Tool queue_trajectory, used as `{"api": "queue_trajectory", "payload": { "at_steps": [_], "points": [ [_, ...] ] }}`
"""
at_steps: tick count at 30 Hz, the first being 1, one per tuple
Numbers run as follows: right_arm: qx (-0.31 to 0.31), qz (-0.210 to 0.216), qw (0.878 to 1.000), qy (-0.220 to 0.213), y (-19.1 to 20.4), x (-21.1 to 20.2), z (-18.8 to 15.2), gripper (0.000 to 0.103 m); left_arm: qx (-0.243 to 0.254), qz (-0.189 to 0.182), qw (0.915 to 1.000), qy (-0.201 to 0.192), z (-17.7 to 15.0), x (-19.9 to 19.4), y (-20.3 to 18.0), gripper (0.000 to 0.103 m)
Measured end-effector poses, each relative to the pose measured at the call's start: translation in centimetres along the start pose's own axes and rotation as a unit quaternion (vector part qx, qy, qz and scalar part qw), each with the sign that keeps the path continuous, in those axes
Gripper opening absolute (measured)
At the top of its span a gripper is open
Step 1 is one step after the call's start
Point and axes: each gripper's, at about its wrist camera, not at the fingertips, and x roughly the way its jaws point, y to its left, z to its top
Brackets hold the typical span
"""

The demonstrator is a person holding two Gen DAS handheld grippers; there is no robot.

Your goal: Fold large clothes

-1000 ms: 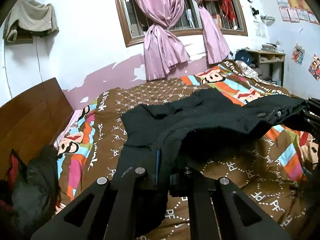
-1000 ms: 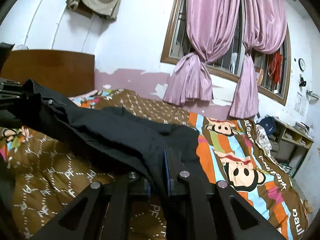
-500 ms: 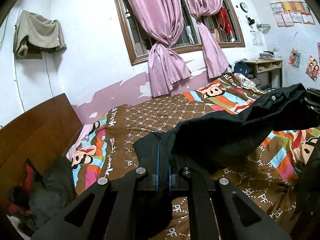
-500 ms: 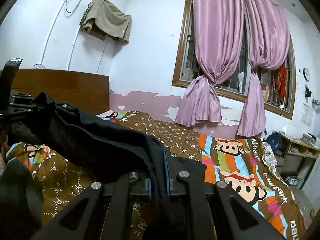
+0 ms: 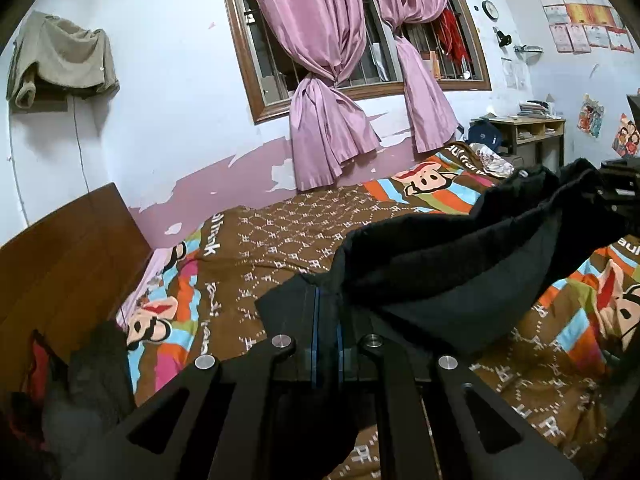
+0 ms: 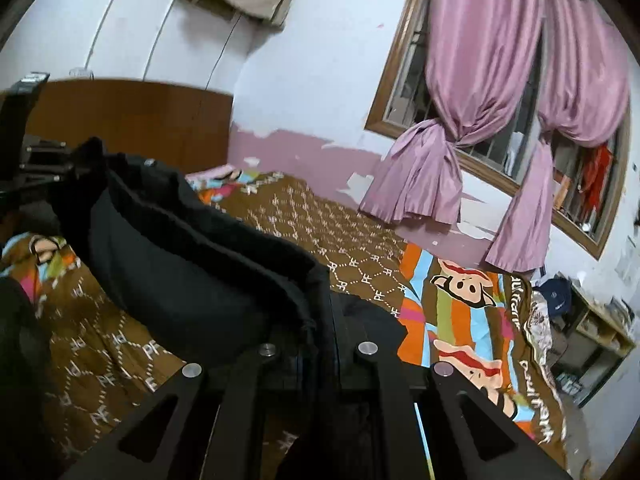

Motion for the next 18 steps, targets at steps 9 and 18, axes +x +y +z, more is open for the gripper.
{"api": "queue_trajectory", "payload": {
  "at_steps": [9, 18],
  "points": [
    [0.020, 0.037, 0.994, 0.098, -4.7, 8.7, 3.8, 0.009, -0.006, 0.008, 0.9998, 0.020, 3.3, 6.9, 1.6, 0.006],
    [0.029, 0.018, 0.994, 0.101, -6.0, 16.7, 3.5, 0.009, -0.020, 0.015, 0.9976, 0.064, 4.3, 16.4, 3.9, 0.006]
  ]
}}
